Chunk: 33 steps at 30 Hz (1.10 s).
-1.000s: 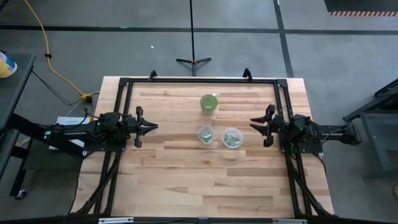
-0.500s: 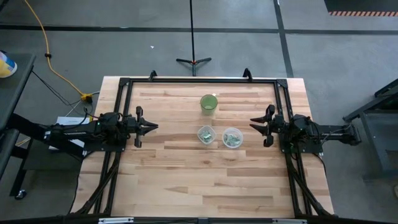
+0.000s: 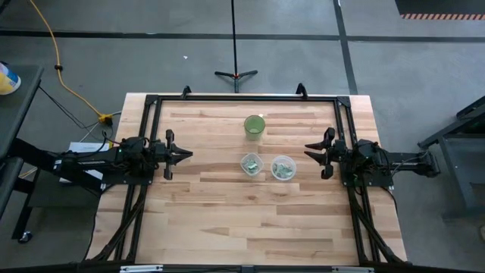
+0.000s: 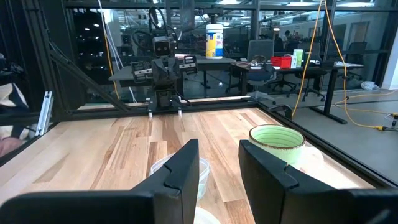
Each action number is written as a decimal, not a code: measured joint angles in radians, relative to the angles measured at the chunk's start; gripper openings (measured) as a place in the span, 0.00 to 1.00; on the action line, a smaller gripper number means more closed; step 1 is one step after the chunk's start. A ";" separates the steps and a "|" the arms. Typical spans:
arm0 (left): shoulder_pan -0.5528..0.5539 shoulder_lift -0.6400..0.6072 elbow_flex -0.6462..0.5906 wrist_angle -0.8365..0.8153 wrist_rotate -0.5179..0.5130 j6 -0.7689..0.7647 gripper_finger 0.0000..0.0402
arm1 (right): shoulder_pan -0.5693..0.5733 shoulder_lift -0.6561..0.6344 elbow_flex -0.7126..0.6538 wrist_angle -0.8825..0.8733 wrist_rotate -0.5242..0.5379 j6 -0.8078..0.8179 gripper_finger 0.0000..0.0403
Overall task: Pick and place items into bin
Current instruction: Return to Home Position
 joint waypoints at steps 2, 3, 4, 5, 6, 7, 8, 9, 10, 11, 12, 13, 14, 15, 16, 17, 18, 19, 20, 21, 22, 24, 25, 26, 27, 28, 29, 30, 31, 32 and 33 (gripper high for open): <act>0.000 0.000 0.000 0.000 0.000 0.000 0.14 | 0.000 0.000 0.000 0.000 0.000 0.000 0.26; 0.000 0.000 0.000 0.000 0.000 0.000 0.14 | 0.000 0.000 0.000 0.000 0.000 0.000 0.26; 0.000 0.000 0.000 0.000 0.000 0.000 0.14 | 0.000 0.000 0.000 0.000 0.000 0.000 0.26; 0.000 0.000 0.000 0.000 0.000 0.001 0.14 | 0.000 0.000 0.000 0.000 0.000 0.000 0.26; 0.000 0.000 0.000 0.000 0.000 0.001 0.14 | 0.000 0.000 0.000 0.000 0.000 0.000 0.26; 0.000 0.000 0.000 0.000 0.000 0.001 0.14 | 0.000 0.000 0.000 0.000 0.000 0.000 0.26; 0.000 0.000 0.000 0.000 0.000 0.001 0.14 | 0.000 0.000 0.000 0.000 0.000 0.000 0.26; 0.000 0.000 0.000 0.000 0.000 0.001 0.15 | 0.000 0.000 0.000 0.000 0.000 0.000 0.26; 0.000 0.000 0.000 0.000 0.000 0.001 0.15 | 0.000 0.000 0.000 0.000 0.000 0.000 0.26; 0.000 0.000 0.000 0.000 0.000 0.001 0.15 | 0.000 0.000 0.000 0.000 0.000 0.000 0.26; 0.000 0.000 0.000 0.000 0.000 0.001 0.15 | 0.000 0.000 0.000 0.000 0.000 0.000 0.26; 0.000 0.000 0.000 0.000 0.000 0.001 0.15 | 0.000 0.000 0.000 0.000 0.000 0.000 0.26; 0.000 0.000 0.000 0.000 0.000 0.001 0.15 | 0.000 0.000 0.000 0.000 0.000 0.000 0.26; 0.000 0.000 0.000 0.000 0.000 0.001 0.15 | 0.000 0.000 0.000 0.000 0.000 0.000 0.26; 0.000 0.000 0.000 0.000 0.000 0.001 0.15 | 0.000 0.000 0.000 0.000 0.000 0.000 0.26; 0.000 0.000 0.000 0.000 0.000 0.001 0.15 | 0.000 0.000 0.000 0.000 0.000 0.000 0.26; 0.000 0.000 0.000 0.000 0.000 0.001 0.15 | 0.000 0.000 0.000 0.000 0.000 0.000 0.26; 0.000 0.000 0.000 0.000 0.000 0.001 0.15 | 0.000 0.000 0.000 0.000 0.000 0.000 0.26; 0.000 0.000 0.000 0.000 0.000 0.001 0.15 | 0.000 0.000 0.000 0.000 0.000 0.000 0.26; 0.000 0.000 0.000 0.000 0.000 0.001 0.15 | 0.000 0.000 0.000 0.000 0.000 0.000 0.26; 0.000 0.000 0.000 0.000 0.000 0.001 0.15 | 0.000 0.000 0.000 0.000 0.000 0.000 0.26; 0.000 0.000 0.000 0.000 0.000 0.001 0.15 | 0.000 0.000 0.000 0.000 0.000 0.000 0.26; 0.000 0.000 0.000 0.000 0.000 0.001 0.15 | 0.000 0.000 0.000 0.000 0.000 0.000 0.26; 0.000 0.000 0.000 0.000 0.000 0.001 0.15 | 0.000 0.000 0.000 0.000 0.000 0.000 0.26; 0.000 0.000 0.000 0.000 0.000 0.001 0.15 | 0.000 0.000 0.000 0.000 0.000 0.000 0.26; 0.000 0.000 0.000 0.000 0.000 0.001 0.15 | 0.000 0.000 0.000 0.000 0.000 0.000 0.26; 0.000 0.000 0.000 0.000 0.000 0.001 0.15 | 0.000 0.000 0.000 0.000 0.000 0.000 0.26; 0.000 0.000 0.000 0.000 0.000 0.001 0.15 | 0.000 0.000 0.000 0.000 0.000 0.000 0.26; 0.000 0.000 0.000 0.000 0.000 0.001 0.15 | 0.000 0.000 0.000 0.000 0.000 0.000 0.26; 0.000 0.000 0.000 0.000 0.000 0.001 0.15 | 0.000 0.000 0.000 0.000 0.000 0.000 0.26; 0.000 0.000 0.000 0.000 0.000 0.001 0.15 | 0.000 0.000 0.000 0.000 0.000 0.000 0.26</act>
